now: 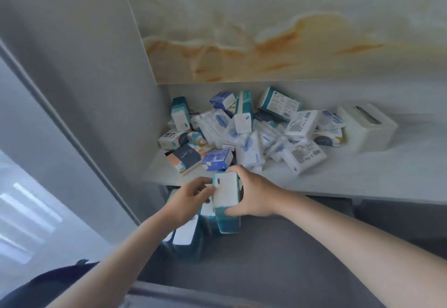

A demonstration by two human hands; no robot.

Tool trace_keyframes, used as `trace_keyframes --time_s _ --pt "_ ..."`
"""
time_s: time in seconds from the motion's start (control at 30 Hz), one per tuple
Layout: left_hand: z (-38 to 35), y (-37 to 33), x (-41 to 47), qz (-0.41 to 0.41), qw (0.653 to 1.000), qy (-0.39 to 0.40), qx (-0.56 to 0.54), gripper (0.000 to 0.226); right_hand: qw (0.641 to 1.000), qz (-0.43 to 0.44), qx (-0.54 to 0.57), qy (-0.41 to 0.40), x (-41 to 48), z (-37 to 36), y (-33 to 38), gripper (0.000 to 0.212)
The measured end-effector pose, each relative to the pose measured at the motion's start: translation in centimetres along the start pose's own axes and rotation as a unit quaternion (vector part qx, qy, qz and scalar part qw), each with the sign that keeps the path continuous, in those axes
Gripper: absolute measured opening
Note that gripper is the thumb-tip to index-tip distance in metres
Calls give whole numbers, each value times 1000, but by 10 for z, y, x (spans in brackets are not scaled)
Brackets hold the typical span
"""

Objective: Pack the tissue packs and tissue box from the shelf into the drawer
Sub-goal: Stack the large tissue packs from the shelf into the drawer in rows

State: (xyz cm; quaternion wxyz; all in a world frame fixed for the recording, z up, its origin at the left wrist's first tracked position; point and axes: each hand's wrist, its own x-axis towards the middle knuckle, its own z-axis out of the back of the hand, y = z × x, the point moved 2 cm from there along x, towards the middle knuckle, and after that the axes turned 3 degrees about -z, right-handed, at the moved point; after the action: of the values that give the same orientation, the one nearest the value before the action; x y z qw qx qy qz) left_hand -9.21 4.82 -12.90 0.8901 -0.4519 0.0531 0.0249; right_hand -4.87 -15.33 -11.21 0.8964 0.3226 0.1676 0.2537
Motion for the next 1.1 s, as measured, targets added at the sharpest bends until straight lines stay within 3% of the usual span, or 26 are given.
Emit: trace_keyframes --time_s 0.1,0.23,0.4,0.57,0.77,0.93,1.1 --pt "-8 32 -20 40 989 86 113 28 997 -25 -32 67 0 -36 -8 87" --pt "-5 51 -30 42 964 137 225 35 993 -54 -24 101 3 -71 -19 93" --pt "-3 92 -34 70 946 134 286 43 990 -102 -10 98 16 -111 -28 102" --pt "-15 119 -36 82 939 117 313 52 981 -160 87 72 23 -145 -31 104" --pt "-26 113 -27 19 929 84 361 58 961 -215 167 56 34 -179 -31 108" --pt "-35 115 -21 -18 911 126 393 61 954 -214 194 81 39 -177 -33 126" --pt "-38 115 -16 -19 910 122 397 61 953 -215 171 130 39 -166 -42 111"
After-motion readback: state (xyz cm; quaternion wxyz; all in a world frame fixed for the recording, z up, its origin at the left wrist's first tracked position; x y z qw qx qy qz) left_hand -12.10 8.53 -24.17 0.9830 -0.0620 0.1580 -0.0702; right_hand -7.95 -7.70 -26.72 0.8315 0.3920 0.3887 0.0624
